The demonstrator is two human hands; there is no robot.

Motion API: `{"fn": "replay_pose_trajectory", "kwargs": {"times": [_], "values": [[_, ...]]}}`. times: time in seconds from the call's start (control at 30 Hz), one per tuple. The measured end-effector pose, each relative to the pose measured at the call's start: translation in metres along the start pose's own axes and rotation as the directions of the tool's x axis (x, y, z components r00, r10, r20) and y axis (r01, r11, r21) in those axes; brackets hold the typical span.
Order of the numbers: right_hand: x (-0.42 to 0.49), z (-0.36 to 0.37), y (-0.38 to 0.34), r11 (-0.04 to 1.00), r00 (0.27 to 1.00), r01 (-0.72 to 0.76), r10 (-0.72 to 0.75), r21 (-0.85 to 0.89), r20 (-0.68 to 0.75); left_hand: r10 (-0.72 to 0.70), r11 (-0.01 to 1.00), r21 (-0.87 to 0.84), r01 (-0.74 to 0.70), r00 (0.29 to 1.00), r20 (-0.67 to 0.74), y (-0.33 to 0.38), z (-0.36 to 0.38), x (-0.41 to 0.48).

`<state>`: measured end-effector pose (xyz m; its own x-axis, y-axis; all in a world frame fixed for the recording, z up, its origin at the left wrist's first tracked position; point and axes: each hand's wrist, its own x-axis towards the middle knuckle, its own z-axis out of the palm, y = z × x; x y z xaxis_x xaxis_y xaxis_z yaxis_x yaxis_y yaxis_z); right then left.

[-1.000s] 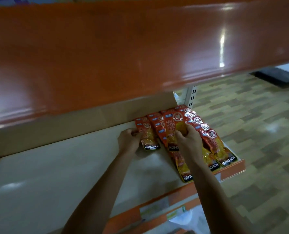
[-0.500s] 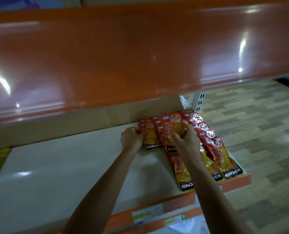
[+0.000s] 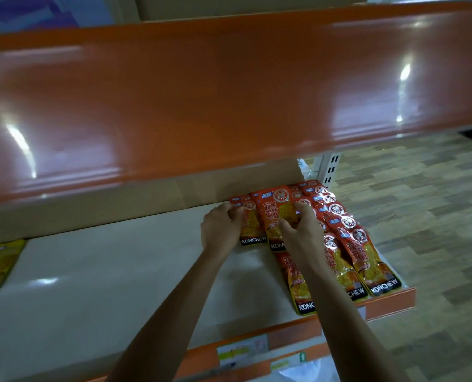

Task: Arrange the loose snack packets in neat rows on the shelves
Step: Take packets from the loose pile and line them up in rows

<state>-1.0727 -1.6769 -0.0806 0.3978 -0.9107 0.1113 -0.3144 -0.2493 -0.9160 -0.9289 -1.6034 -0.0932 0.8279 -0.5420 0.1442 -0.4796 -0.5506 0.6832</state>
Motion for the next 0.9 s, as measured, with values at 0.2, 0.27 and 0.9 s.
{"fn": "replay_pose_trajectory", "kwargs": {"times": [0.2,0.27,0.9], "values": [[-0.008,0.013,-0.011,0.999,0.998,0.033,-0.031,-0.032,0.062,0.028,0.873,-0.471,0.123,0.954,0.300,0.008,-0.003,-0.017],[-0.011,0.016,-0.013,0.997,0.996,0.050,-0.045,-0.055,0.082,0.038,0.828,-0.538,0.157,0.942,0.334,0.005,-0.003,-0.021],[-0.017,0.009,-0.003,0.884,0.975,0.207,-0.154,-0.419,0.158,0.004,0.999,-0.051,0.001,0.995,0.097,-0.005,0.000,-0.024]]}}
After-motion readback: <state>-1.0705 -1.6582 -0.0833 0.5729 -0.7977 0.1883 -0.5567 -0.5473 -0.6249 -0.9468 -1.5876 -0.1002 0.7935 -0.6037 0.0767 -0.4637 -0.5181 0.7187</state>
